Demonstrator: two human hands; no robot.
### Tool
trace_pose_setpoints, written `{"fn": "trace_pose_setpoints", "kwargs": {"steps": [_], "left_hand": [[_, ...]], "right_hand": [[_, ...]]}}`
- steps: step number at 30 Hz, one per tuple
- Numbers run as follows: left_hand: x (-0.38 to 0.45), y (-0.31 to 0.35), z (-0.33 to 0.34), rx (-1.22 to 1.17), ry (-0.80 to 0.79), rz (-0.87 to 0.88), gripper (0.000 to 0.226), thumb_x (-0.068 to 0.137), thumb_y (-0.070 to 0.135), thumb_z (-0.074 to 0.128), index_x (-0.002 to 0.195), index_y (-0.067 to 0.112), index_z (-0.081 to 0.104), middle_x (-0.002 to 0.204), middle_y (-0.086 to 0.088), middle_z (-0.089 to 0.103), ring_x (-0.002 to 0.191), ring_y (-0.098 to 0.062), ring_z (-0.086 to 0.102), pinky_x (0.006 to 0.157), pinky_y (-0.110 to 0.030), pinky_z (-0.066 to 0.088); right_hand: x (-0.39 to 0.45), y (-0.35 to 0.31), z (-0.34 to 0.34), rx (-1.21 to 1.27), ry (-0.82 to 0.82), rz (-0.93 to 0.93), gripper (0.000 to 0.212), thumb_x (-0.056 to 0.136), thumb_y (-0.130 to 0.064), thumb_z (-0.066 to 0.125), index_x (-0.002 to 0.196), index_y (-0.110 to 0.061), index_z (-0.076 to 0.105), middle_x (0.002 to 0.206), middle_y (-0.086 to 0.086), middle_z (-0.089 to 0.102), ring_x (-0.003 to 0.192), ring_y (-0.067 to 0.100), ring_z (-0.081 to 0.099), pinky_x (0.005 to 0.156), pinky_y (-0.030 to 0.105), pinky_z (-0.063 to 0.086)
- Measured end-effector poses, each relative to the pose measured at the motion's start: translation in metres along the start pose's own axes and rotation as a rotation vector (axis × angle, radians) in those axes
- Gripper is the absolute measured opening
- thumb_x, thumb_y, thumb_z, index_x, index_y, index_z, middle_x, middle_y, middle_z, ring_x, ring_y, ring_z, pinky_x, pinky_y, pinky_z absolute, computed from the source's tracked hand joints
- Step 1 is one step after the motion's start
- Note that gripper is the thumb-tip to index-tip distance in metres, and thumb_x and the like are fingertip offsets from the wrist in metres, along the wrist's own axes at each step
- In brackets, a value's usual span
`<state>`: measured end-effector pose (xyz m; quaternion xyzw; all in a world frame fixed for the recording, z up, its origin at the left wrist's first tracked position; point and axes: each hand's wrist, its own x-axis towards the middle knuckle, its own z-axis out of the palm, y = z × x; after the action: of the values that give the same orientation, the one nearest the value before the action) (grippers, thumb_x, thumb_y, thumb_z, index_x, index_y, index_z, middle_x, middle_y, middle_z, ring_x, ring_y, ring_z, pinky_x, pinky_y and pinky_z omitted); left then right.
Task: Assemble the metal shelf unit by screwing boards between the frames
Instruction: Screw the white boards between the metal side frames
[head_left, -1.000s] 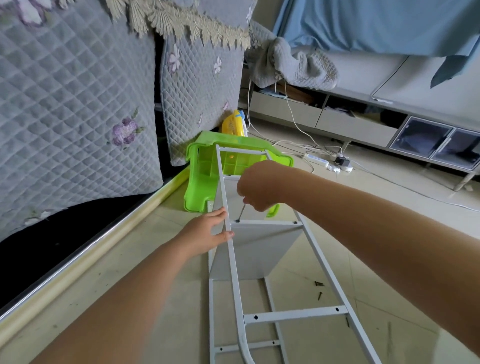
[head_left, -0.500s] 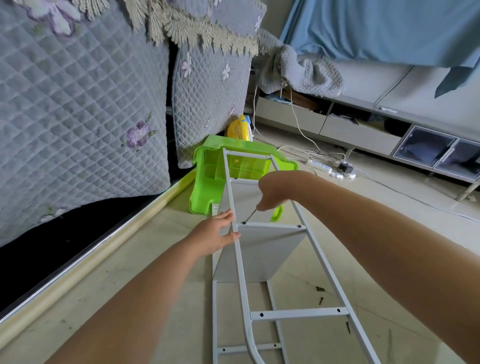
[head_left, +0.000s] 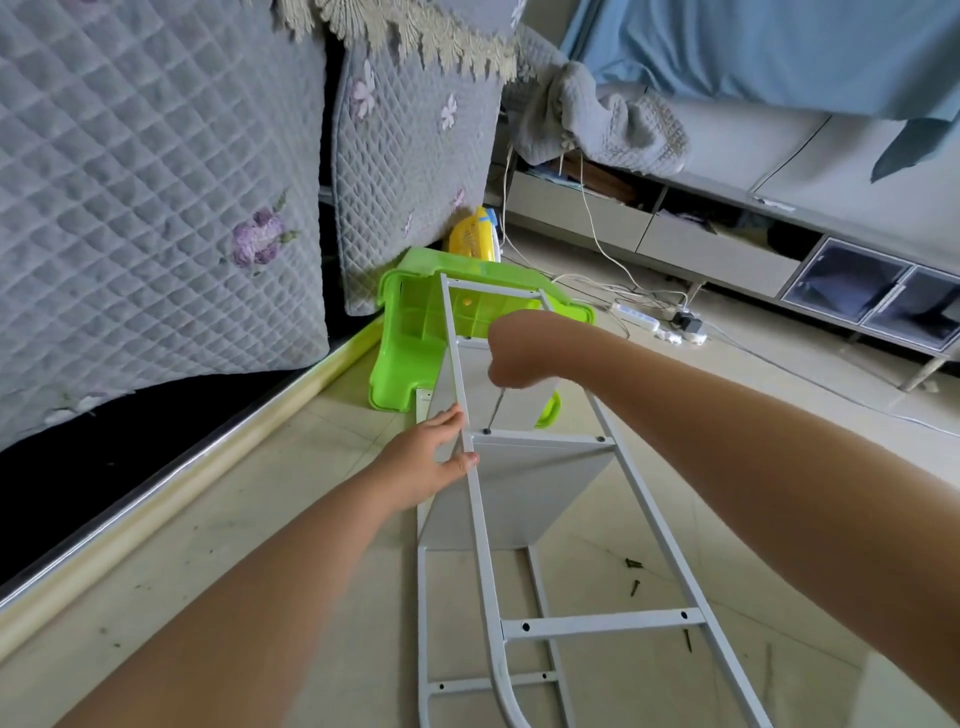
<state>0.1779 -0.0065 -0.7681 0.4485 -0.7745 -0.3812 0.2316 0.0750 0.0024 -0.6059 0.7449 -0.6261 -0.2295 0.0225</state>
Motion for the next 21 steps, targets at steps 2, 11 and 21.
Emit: {"fn": "trace_pose_setpoints", "kwargs": {"steps": [2,11,21], "left_hand": [[-0.002,0.002,0.0,0.009,-0.002,0.004,0.062,0.093,0.025,0.053,0.146,0.012,0.024,0.155,0.008,0.013,0.141,-0.004,0.013,0.108,-0.014,0.011],[-0.009,0.014,-0.006,0.05,-0.033,-0.025,0.063,0.094,0.028,0.051,0.147,0.013,0.021,0.156,0.006,0.011,0.143,-0.008,0.01,0.113,-0.022,0.012],[0.024,0.025,-0.011,0.262,0.085,-0.016,0.054,0.097,0.03,0.044,0.144,0.008,0.03,0.153,-0.001,0.024,0.142,-0.011,0.019,0.11,-0.021,0.018]], "right_hand": [[0.0,-0.003,-0.004,0.146,-0.072,0.052,0.022,0.094,-0.002,0.033,0.095,-0.009,0.054,0.047,0.002,0.044,0.04,0.01,0.042,0.027,0.011,0.029],[0.0,0.012,0.007,0.579,-0.222,0.39,0.026,0.096,-0.003,0.03,0.073,0.005,0.042,0.061,0.005,0.055,0.015,0.008,0.023,0.033,0.005,0.02],[0.008,0.095,0.02,0.464,0.257,0.345,0.028,0.093,-0.014,0.039,0.094,0.004,0.06,0.08,0.02,0.062,0.083,0.029,0.06,0.07,0.028,0.041]]}}
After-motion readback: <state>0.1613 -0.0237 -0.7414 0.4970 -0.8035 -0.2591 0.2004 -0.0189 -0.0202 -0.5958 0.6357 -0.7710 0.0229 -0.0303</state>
